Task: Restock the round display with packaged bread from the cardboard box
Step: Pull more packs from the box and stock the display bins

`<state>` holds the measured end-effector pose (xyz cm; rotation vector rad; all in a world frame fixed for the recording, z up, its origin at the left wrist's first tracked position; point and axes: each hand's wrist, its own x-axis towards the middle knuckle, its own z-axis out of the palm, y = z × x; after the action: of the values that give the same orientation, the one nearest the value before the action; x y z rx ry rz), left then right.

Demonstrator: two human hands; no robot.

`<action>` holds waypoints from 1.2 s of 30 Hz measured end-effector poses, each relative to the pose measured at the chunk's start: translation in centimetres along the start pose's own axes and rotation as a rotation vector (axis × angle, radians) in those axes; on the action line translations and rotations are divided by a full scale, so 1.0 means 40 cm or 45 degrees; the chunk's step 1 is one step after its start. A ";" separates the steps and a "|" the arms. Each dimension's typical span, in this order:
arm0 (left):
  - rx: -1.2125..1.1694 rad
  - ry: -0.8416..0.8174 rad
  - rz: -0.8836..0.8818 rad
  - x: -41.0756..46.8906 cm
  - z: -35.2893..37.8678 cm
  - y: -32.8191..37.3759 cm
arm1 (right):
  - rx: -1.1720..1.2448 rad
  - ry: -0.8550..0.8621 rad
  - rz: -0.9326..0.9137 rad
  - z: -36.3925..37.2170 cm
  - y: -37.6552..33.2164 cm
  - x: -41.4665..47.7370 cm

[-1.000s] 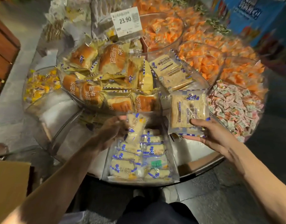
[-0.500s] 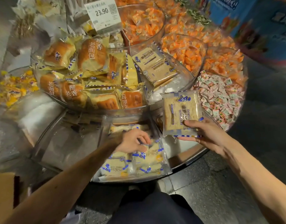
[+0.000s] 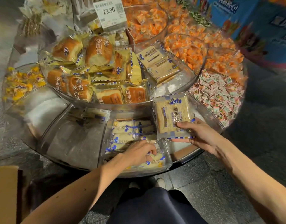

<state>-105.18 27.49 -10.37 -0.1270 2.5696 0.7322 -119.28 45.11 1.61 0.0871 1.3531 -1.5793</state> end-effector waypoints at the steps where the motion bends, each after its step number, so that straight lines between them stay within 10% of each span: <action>1: 0.015 0.000 0.018 0.001 0.006 0.004 | 0.004 0.003 0.002 0.003 0.004 -0.002; 5: -0.137 0.044 -0.054 -0.010 -0.023 0.011 | -0.001 0.010 0.011 0.007 0.011 -0.009; 11: -1.412 0.632 -0.176 -0.051 -0.242 0.034 | -0.011 -0.002 -0.048 0.024 0.008 -0.007; 15: -1.331 0.425 -0.098 -0.053 -0.304 0.099 | -0.061 -0.051 -0.067 0.053 0.020 0.008; 36: -2.040 0.786 -0.223 -0.003 -0.410 -0.009 | 0.143 0.003 -0.190 0.049 -0.090 0.052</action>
<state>-111.69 18.65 1.82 -1.1468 1.6278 2.7234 -121.80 41.82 3.58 0.0581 1.2971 -1.7807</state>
